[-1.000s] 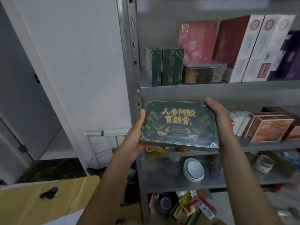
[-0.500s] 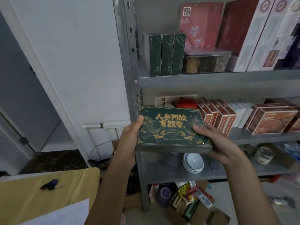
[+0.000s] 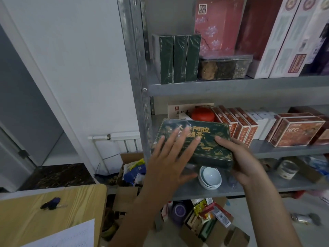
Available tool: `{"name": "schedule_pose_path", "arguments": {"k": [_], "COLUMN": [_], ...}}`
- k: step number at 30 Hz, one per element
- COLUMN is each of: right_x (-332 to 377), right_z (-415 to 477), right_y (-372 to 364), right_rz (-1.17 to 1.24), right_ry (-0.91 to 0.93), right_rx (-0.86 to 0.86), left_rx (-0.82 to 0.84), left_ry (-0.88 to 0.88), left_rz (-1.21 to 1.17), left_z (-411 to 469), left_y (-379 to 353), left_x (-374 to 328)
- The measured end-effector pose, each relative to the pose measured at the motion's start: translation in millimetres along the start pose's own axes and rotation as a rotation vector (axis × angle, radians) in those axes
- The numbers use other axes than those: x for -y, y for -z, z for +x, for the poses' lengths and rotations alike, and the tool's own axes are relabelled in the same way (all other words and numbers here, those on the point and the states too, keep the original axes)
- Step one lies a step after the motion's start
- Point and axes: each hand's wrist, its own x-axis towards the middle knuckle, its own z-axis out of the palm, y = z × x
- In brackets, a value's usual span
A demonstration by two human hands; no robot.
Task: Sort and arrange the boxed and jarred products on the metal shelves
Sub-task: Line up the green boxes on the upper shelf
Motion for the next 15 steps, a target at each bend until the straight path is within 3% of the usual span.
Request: {"name": "schedule_pose_path", "arguments": {"k": [7, 9, 12, 15], "right_x": [1.1, -1.4, -3.2, -5.1], "right_z": [-4.8, 0.5, 8.3, 19.3], "right_y": [-6.7, -7.7, -20.3, -33.1], "right_rz": [-0.022, 0.02, 0.153, 0.266], "right_ry": [-0.02, -0.032, 0.107, 0.227], "right_rx": [0.04, -0.084, -0.34, -0.299], "left_rx": [-0.05, -0.053, -0.009, 0.061], "left_ry": [0.244, 0.32, 0.466, 0.556], "left_rz": [-0.164, -0.309, -0.565, -0.844], "left_z": [-0.4, -1.8, -5.1, -6.7], "left_y": [-7.9, -8.9, -11.1, -14.3], "left_x": [1.7, 2.2, -3.4, -11.2]}}
